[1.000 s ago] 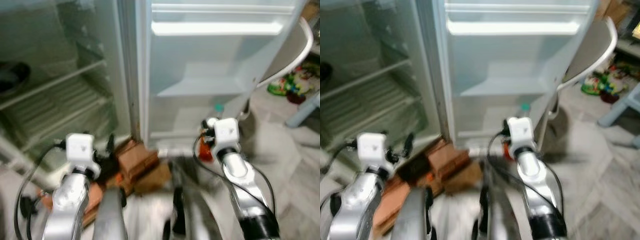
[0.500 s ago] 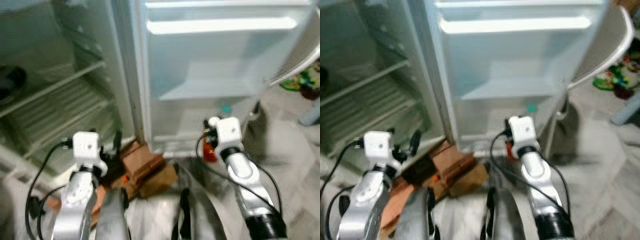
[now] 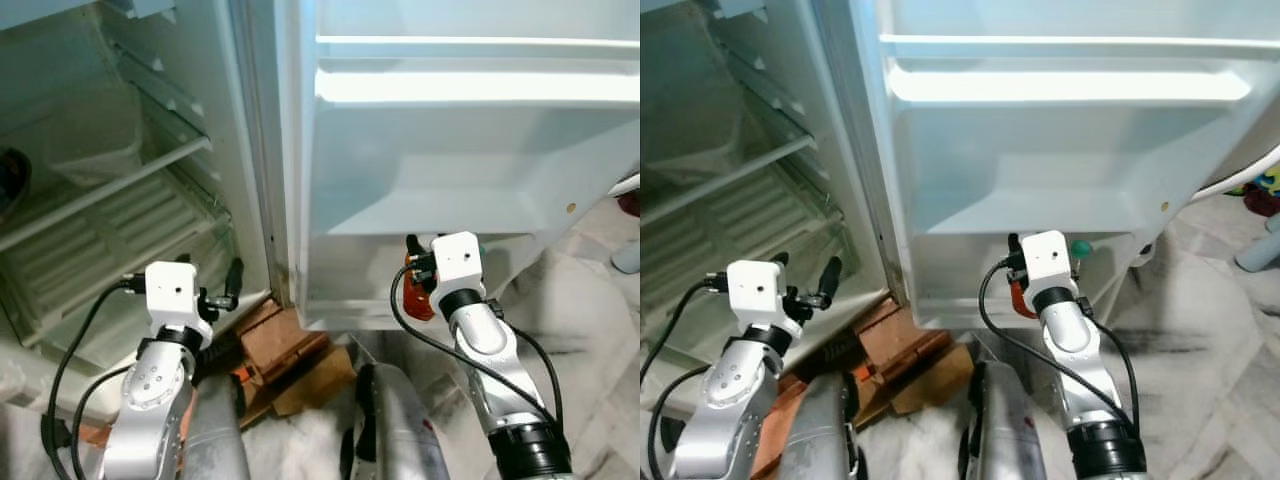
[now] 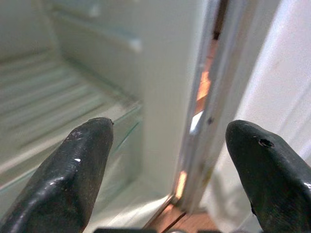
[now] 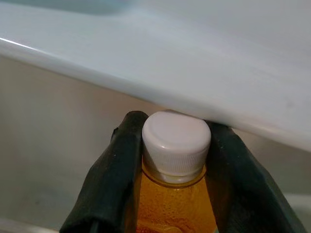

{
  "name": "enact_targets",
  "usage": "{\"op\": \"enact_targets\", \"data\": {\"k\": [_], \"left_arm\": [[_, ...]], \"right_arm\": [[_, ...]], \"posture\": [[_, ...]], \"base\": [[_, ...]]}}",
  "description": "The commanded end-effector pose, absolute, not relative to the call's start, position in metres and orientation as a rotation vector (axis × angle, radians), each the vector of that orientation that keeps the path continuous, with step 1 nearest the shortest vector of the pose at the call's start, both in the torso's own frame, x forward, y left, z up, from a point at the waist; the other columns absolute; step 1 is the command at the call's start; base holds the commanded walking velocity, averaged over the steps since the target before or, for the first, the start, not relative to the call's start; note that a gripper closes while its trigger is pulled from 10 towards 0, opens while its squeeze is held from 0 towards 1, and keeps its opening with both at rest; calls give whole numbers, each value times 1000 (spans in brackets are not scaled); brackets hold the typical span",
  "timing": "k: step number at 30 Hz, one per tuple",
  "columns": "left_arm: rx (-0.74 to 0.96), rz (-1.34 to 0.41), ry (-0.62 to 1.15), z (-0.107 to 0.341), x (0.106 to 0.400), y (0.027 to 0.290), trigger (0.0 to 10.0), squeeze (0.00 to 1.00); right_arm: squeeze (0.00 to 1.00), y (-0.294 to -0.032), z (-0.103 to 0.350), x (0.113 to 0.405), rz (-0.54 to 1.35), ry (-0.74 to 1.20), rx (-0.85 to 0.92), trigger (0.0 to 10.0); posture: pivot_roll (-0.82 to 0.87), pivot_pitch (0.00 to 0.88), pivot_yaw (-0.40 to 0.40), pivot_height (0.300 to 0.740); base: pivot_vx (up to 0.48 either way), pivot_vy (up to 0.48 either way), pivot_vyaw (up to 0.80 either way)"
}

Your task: Restocking fridge

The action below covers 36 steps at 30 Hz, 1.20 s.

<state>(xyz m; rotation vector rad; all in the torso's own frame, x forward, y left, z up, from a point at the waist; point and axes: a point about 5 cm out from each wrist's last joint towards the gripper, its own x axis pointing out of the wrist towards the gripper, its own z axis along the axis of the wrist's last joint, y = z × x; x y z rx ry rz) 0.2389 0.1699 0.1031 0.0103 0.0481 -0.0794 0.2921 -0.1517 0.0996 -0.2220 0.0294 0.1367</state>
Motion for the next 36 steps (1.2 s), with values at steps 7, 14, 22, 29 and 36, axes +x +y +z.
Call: {"op": "enact_targets", "data": {"k": [7, 14, 22, 29, 36], "left_arm": [[30, -51, 78, 103, 229, 177, 10000, 0], [54, -71, 99, 106, 223, 183, 10000, 0], [68, -68, 80, 121, 213, 185, 10000, 0], [76, -44, 84, 132, 200, 194, 10000, 0], [84, -57, 103, 134, 196, 192, 10000, 0]], "right_arm": [[0, -150, 117, 304, 133, -59, -243, 10000], [0, -150, 128, 327, 116, -108, -268, 10000], [0, -142, 139, 343, 133, -216, -347, 10000], [0, -148, 136, 361, 59, -223, -474, 10000], [0, -152, 105, 363, 29, -10, -300, 10000]], "posture": [[121, 147, -29, 578], [149, 204, 4, 548], [205, 258, 20, 548], [256, 304, 24, 548], [279, 310, 33, 548]], "base": [[0, 0, 0], [0, 0, 0], [0, 0, 0], [0, 0, 0], [0, 0, 0]]}}
